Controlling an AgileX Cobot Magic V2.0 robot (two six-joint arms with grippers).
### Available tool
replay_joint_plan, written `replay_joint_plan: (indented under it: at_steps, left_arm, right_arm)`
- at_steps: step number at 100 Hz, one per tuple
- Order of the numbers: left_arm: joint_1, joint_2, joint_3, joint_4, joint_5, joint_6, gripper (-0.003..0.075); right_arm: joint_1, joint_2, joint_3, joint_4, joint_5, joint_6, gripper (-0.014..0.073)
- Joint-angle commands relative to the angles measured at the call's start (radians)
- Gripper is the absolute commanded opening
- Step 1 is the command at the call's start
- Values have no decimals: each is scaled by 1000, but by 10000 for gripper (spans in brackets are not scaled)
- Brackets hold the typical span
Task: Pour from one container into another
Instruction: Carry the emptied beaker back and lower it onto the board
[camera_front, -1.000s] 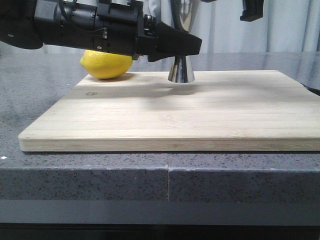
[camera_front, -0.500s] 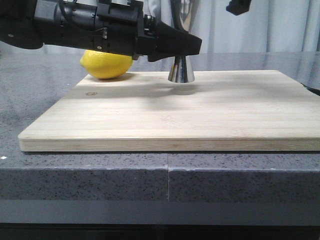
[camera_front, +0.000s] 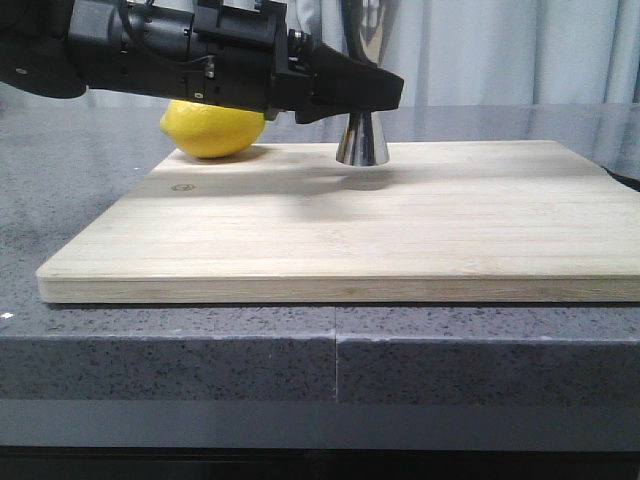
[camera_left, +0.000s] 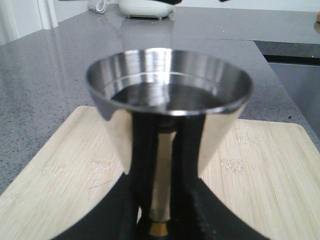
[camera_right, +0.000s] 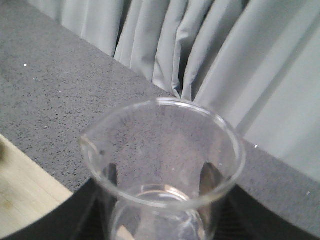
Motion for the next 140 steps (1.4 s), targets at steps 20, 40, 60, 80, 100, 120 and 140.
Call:
replay_joint_plan:
  at_steps: [20, 40, 60, 80, 100, 120, 140]
  left_arm:
    - [-8, -51, -31, -71, 69, -8, 40]
    - [-8, -51, -31, -71, 69, -8, 40]
    - [-8, -51, -31, -71, 69, -8, 40]
    - [-8, -51, -31, -71, 69, -8, 40]
    - [-8, -51, -31, -71, 69, -8, 40]
    - [-8, -51, -31, -71, 69, -8, 40]
    - [-8, -51, -31, -71, 69, -8, 40]
  right_arm:
    - [-160, -37, 150, 74, -311, 77, 272]
    - [-185, -35, 235, 74, -372, 25, 272]
    - [-185, 36, 253, 74, -422, -22, 272]
    - [-192, 129, 253, 81, -510, -82, 272]
    - [-200, 186, 253, 127, -556, -153, 272]
    - [-200, 208, 253, 133, -545, -210, 272]
    - [-200, 214, 253, 133, -535, -210, 274]
